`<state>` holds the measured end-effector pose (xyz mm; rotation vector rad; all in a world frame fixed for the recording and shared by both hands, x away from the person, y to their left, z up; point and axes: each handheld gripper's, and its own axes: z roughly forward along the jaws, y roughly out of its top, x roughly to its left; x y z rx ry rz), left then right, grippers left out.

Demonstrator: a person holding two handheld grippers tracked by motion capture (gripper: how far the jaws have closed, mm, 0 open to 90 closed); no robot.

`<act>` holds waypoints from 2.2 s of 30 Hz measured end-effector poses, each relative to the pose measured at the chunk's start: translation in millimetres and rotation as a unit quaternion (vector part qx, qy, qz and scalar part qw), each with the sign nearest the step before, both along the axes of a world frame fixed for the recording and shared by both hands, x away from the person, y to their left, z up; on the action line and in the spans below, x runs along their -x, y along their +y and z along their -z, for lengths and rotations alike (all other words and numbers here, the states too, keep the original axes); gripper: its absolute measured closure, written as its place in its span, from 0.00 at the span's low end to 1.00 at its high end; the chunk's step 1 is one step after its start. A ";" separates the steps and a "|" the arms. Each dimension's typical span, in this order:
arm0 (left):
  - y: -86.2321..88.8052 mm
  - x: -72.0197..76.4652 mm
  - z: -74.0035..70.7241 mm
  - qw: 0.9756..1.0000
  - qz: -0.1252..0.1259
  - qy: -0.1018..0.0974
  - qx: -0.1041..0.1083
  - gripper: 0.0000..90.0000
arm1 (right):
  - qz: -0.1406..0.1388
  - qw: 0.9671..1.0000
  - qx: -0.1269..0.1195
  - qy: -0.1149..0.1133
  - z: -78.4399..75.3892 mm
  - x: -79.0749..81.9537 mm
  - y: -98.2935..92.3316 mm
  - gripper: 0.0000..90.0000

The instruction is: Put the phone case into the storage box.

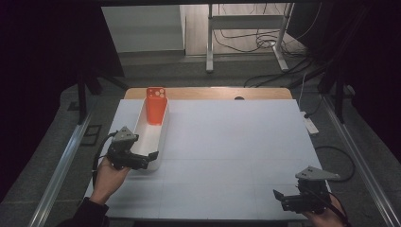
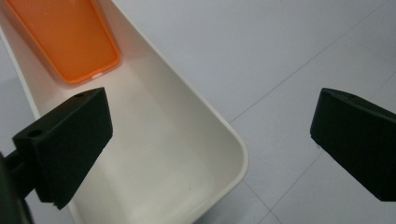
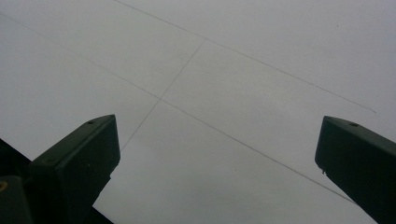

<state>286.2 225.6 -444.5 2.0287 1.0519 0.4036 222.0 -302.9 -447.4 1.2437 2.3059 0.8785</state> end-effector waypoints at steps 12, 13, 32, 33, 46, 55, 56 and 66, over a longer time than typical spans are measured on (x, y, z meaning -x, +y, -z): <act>2.6 13.8 3.1 1.000 -0.007 -0.002 0.001 0.00 | 0.000 1.000 -0.002 0.002 0.1 -0.4 -0.2 0.00; 2.6 13.8 3.1 1.000 -0.007 -0.002 0.001 0.00 | 0.001 1.000 -0.002 0.002 0.1 -0.5 -0.3 0.00; 16.7 41.7 8.3 1.000 -0.023 0.006 0.019 0.00 | 0.000 1.000 0.000 0.004 0.3 -0.7 0.2 0.00; 17.3 43.0 8.4 1.000 -0.024 0.006 0.019 0.00 | 0.000 1.000 0.000 0.004 0.3 -0.7 0.2 0.00; 25.5 61.9 13.0 0.999 -0.036 0.012 0.018 0.00 | -0.001 1.000 0.001 0.004 0.6 -0.8 0.5 0.00; 31.4 74.6 16.7 0.999 -0.041 0.022 0.021 0.00 | 0.000 1.000 0.001 0.004 0.6 -0.8 0.6 0.00; 32.5 76.4 17.4 0.999 -0.041 0.024 0.022 0.00 | 0.000 1.000 0.001 0.004 0.6 -0.9 0.6 0.00; 38.2 88.0 22.9 0.998 -0.052 0.034 0.015 0.00 | -0.001 1.000 0.002 0.005 0.8 -1.0 0.7 0.00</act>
